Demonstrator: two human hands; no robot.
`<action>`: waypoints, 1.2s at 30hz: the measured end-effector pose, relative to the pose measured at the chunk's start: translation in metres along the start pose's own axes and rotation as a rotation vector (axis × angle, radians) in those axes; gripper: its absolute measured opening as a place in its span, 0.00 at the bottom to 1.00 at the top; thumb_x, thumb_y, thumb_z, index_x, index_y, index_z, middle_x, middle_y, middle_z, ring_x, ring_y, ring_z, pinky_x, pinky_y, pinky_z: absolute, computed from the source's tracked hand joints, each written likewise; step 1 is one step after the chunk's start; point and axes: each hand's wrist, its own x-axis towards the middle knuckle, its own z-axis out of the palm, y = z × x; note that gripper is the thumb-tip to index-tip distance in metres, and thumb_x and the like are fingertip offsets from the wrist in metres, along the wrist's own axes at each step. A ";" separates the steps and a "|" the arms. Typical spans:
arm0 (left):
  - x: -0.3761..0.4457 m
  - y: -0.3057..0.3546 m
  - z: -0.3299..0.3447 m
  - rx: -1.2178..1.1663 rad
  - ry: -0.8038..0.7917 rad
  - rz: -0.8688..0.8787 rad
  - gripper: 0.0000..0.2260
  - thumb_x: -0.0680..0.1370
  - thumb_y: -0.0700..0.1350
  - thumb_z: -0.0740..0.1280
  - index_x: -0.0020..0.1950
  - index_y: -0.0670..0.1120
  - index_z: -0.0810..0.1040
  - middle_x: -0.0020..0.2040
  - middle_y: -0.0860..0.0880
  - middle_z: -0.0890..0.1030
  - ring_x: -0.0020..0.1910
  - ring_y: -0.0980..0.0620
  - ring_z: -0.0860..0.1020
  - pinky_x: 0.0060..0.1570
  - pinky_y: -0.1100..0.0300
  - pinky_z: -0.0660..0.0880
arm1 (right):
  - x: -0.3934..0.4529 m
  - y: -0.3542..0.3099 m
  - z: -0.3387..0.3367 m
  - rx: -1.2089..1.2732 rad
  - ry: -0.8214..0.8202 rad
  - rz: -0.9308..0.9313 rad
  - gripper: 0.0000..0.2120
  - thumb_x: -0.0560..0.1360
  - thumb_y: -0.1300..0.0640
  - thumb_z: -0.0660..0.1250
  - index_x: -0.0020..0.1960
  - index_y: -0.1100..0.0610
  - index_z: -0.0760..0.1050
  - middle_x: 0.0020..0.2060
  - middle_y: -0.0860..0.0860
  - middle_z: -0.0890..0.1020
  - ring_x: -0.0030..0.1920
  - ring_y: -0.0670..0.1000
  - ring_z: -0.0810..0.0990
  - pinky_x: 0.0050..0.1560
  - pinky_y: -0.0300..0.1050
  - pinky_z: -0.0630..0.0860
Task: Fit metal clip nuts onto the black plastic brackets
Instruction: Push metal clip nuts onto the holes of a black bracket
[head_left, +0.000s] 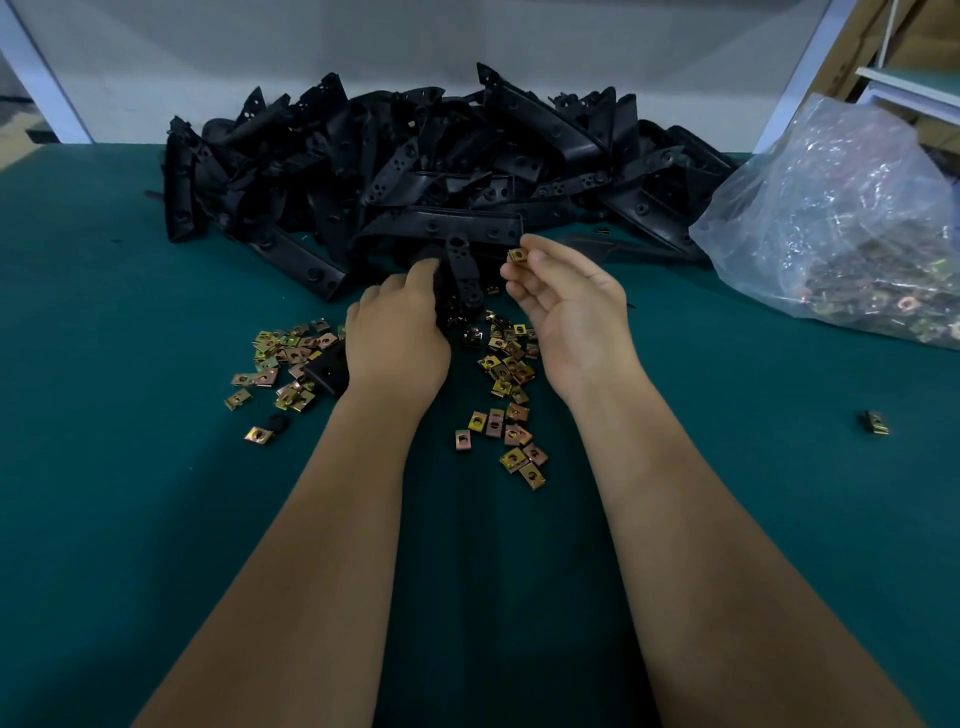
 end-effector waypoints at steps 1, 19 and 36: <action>0.000 0.000 0.000 -0.017 0.022 0.024 0.26 0.78 0.34 0.62 0.76 0.45 0.64 0.64 0.39 0.76 0.62 0.36 0.73 0.61 0.44 0.68 | 0.000 0.000 0.000 -0.006 0.004 -0.006 0.07 0.78 0.70 0.64 0.50 0.63 0.80 0.39 0.55 0.83 0.40 0.50 0.83 0.48 0.41 0.81; -0.007 0.006 -0.003 -0.199 0.158 0.173 0.29 0.76 0.32 0.65 0.73 0.56 0.72 0.66 0.49 0.76 0.63 0.45 0.73 0.61 0.46 0.71 | -0.004 0.004 0.010 -0.063 0.105 0.020 0.06 0.77 0.68 0.67 0.47 0.58 0.79 0.44 0.55 0.83 0.46 0.52 0.83 0.48 0.44 0.81; -0.007 0.008 0.002 -0.156 0.196 0.159 0.32 0.75 0.31 0.65 0.74 0.57 0.70 0.64 0.47 0.76 0.62 0.44 0.73 0.63 0.50 0.65 | 0.002 0.008 0.009 -0.080 0.107 0.023 0.07 0.76 0.69 0.67 0.45 0.60 0.80 0.41 0.55 0.83 0.43 0.51 0.83 0.47 0.42 0.82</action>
